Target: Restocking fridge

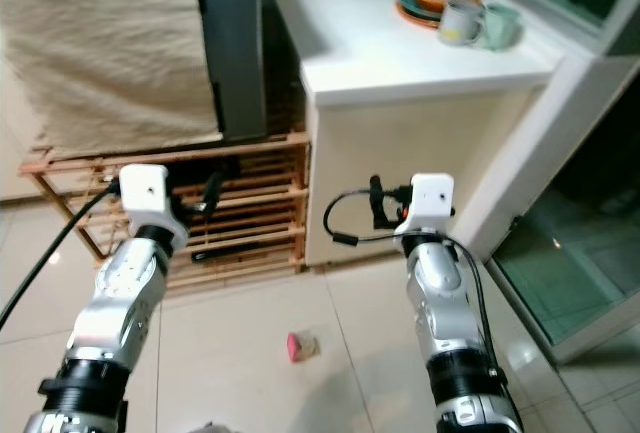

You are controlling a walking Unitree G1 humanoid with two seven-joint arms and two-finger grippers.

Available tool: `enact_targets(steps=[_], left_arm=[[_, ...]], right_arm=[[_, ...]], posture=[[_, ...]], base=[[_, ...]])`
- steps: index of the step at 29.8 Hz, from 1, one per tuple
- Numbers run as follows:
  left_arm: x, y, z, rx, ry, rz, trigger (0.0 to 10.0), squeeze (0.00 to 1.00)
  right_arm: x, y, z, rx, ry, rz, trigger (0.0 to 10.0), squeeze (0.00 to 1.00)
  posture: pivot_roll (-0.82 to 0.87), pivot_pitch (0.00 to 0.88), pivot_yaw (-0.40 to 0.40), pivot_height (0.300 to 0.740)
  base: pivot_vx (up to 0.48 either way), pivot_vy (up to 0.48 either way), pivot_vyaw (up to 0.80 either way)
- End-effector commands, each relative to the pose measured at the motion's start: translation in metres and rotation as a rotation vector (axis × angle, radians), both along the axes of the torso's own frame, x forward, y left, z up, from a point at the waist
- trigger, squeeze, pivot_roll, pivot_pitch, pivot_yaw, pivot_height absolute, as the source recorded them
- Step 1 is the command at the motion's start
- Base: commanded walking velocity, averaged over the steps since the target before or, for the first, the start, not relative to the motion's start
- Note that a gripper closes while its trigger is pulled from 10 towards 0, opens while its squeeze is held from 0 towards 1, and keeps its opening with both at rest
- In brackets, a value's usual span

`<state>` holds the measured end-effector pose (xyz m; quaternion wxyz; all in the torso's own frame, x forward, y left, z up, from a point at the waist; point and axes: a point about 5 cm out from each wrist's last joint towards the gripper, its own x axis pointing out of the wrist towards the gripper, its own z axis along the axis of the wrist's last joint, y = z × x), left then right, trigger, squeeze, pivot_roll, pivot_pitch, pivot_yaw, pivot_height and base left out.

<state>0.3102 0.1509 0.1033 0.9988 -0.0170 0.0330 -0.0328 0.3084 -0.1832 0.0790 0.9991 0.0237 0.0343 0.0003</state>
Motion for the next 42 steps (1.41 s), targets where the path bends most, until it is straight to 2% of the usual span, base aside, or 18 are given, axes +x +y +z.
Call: enact_targets(steps=[1,4,5,9,17,31,35,42], left_arm=[[0.001,0.006,0.006,0.016,-0.006,0.016,10.0,0.0],[0.002,0.008,0.006,0.048,-0.015,0.013,10.0,0.0],[0.003,0.013,0.004,0.021,0.006,0.051,10.0,0.0],[0.004,0.012,0.007,0.021,-0.003,0.053,10.0,0.0],[0.006,0.021,0.008,0.061,0.003,0.042,10.0,0.0],[0.004,0.02,0.006,0.08,-0.006,0.026,10.0,0.0],[0.0,0.022,0.008,0.095,-0.042,0.007,10.0,0.0],[0.001,0.024,0.01,0.079,-0.055,0.006,10.0,0.0]], right_arm=[[0.003,0.009,0.005,0.004,-0.019,0.031,10.0,0.0],[0.005,0.015,0.003,-0.028,-0.02,0.07,10.0,0.0],[0.007,0.017,0.005,-0.016,-0.035,0.07,10.0,0.0],[0.008,0.019,0.006,-0.009,-0.044,0.062,10.0,0.0],[0.003,0.029,0.001,-0.01,-0.054,0.078,10.0,0.0],[-0.01,0.028,-0.003,-0.045,-0.08,0.112,10.0,0.0],[-0.022,0.022,-0.003,-0.01,-0.105,0.07,10.0,0.0],[-0.019,0.02,0.001,0.004,-0.108,0.031,10.0,0.0]], posture=[[-0.08,0.0,-0.022,0.74],[-0.08,0.0,-0.02,0.74],[-0.08,0.0,-0.016,0.74],[-0.06,0.0,-0.009,0.74],[-0.07,0.0,0.021,0.74],[-0.09,0.0,0.017,0.74],[-0.09,0.0,0.018,0.74],[-0.1,0.0,0.019,0.74]], base=[[0.0,0.48,-0.76],[0.0,0.48,-0.76],[0.0,0.48,-0.75],[0.0,0.48,-0.64],[0.0,0.48,0.0],[0.0,0.463,0.0],[0.0,0.472,0.0],[0.0,0.478,0.0]])
